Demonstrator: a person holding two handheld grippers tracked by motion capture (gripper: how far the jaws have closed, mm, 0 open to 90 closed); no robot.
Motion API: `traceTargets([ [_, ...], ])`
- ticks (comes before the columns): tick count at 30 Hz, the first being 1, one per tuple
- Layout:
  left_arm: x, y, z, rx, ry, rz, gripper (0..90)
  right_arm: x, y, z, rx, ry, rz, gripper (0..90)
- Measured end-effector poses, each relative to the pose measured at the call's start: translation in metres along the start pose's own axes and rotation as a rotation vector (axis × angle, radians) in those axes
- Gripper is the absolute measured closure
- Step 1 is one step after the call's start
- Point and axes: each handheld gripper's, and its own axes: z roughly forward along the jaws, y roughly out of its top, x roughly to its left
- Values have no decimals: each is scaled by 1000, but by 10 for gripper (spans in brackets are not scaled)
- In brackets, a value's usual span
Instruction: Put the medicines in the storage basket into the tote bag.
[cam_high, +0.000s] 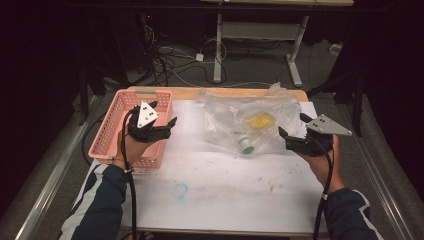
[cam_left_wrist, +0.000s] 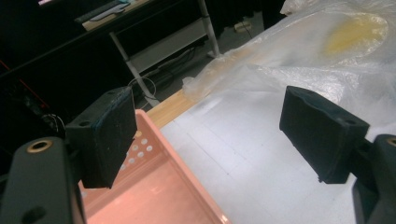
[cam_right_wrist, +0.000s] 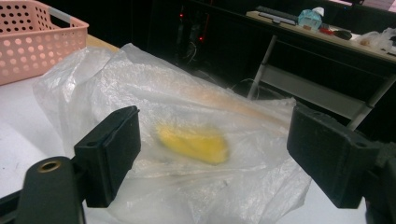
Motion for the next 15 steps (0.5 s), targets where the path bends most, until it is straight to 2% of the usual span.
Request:
traceTargets([
  [3, 2, -2, -4, 5, 4, 13, 171, 1, 0, 0, -5, 10, 5, 182],
  [6, 5, -6, -7, 7, -11, 2, 160, 2, -1, 0, 0, 24, 7, 177],
  [15, 1, -15, -13, 29, -32, 28, 160, 9, -5, -1, 1, 52, -15, 168],
])
